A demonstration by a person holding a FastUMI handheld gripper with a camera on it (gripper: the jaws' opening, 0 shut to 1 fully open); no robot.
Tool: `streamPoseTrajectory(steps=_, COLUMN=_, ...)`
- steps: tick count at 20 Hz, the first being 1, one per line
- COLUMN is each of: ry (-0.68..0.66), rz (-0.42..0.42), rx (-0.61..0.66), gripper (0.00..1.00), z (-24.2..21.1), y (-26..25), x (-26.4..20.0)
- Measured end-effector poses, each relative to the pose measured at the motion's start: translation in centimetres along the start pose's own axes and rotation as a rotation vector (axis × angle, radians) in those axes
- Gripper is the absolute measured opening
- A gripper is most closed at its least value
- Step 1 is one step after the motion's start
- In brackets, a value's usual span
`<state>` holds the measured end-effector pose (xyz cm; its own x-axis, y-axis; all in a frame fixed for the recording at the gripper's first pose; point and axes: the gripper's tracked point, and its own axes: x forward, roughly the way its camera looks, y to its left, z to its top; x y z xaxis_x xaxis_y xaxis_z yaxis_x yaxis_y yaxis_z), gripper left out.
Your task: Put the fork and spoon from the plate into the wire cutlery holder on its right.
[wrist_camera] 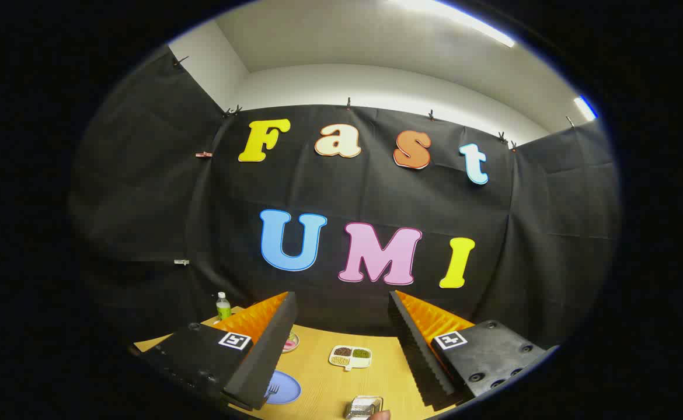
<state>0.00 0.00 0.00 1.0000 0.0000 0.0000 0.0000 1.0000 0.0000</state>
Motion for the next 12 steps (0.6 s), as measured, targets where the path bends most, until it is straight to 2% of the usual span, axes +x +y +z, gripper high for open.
streamPoseTrajectory(steps=12, ry=0.018, rz=0.012, rx=0.019, gripper=0.97, z=-0.16, y=0.55, x=-1.18)
